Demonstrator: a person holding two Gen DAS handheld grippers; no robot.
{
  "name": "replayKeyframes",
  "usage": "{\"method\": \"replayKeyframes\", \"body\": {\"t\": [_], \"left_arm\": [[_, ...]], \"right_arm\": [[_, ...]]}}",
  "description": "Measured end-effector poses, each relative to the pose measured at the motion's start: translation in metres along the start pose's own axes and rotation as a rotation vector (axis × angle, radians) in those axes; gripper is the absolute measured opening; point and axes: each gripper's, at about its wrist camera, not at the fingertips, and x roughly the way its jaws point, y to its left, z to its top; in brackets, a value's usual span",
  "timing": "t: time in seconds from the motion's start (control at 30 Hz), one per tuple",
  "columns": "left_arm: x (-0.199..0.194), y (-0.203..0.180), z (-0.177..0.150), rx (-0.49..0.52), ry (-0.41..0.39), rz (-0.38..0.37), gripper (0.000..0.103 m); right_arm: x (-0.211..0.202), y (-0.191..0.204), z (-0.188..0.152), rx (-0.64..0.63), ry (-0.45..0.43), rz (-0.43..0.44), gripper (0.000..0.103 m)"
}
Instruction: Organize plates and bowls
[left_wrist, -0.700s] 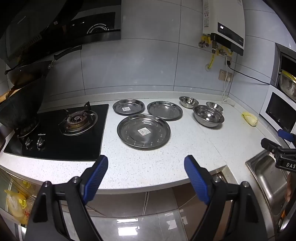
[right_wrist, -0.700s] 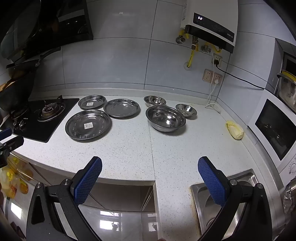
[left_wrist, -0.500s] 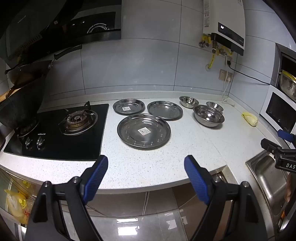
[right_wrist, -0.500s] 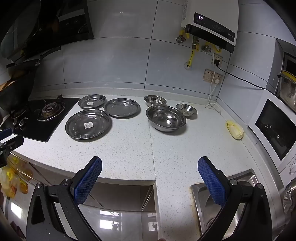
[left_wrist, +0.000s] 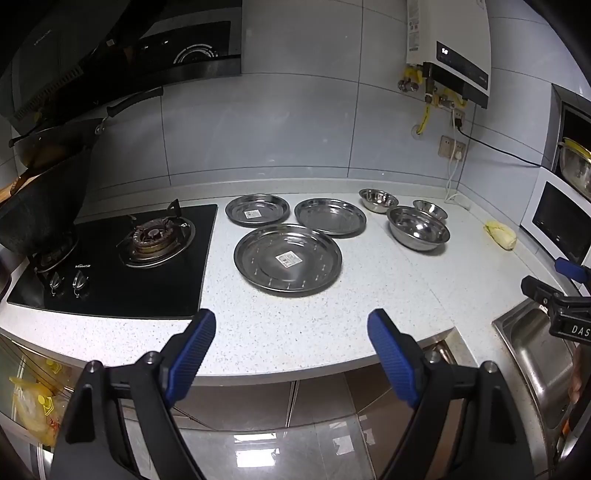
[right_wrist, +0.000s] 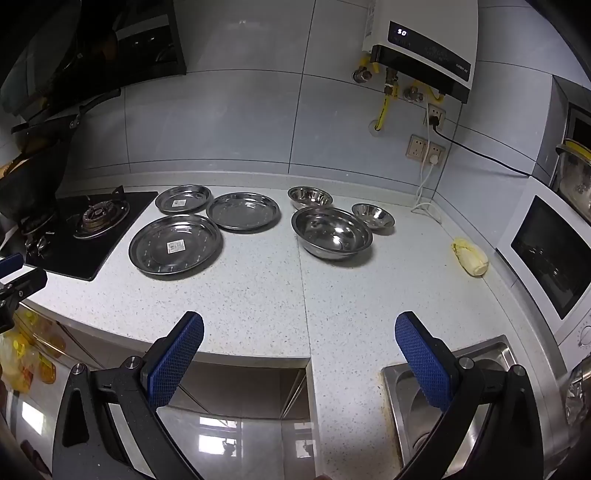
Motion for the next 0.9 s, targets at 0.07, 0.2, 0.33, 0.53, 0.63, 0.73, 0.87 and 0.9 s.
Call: {"method": "replayKeyframes", "body": {"t": [0.07, 0.2, 0.33, 0.53, 0.63, 0.73, 0.87, 0.9], "left_arm": [[0.0022, -0.0014, 0.0017, -0.002, 0.003, 0.001, 0.084], [0.005, -0.0003, 0.0012, -0.002, 0.007, 0.001, 0.084], [0.005, -0.0006, 0.0013, -0.001, 0.008, 0.001, 0.084], [0.0065, 0.0001, 0.0008, -0.001, 0.007, 0.001, 0.084], [0.0069, 0.0007, 0.0007, -0.001, 0.008, 0.002, 0.084], [0.0074, 0.0016, 0.0008, -0.002, 0.01, 0.001, 0.084], [0.0075, 0.0018, 0.0008, -0.001, 0.009, 0.0, 0.084], [0.0078, 0.0022, 0.0006, -0.001, 0.009, 0.0, 0.084]], "right_arm": [[0.0001, -0.0017, -0.0012, 0.001, 0.001, 0.0, 0.102], [0.0012, -0.0012, -0.0018, 0.001, 0.002, 0.001, 0.102], [0.0009, -0.0005, -0.0022, 0.0, 0.004, 0.0, 0.102], [0.0051, -0.0025, -0.0031, 0.0, 0.009, 0.003, 0.102], [0.0045, -0.0018, -0.0018, -0.001, 0.01, 0.002, 0.102], [0.0042, -0.0015, -0.0015, 0.0, 0.011, 0.002, 0.102], [0.0038, -0.0018, -0.0007, -0.002, 0.012, 0.001, 0.102], [0.0038, -0.0016, -0.0006, -0.003, 0.013, 0.001, 0.102]]}}
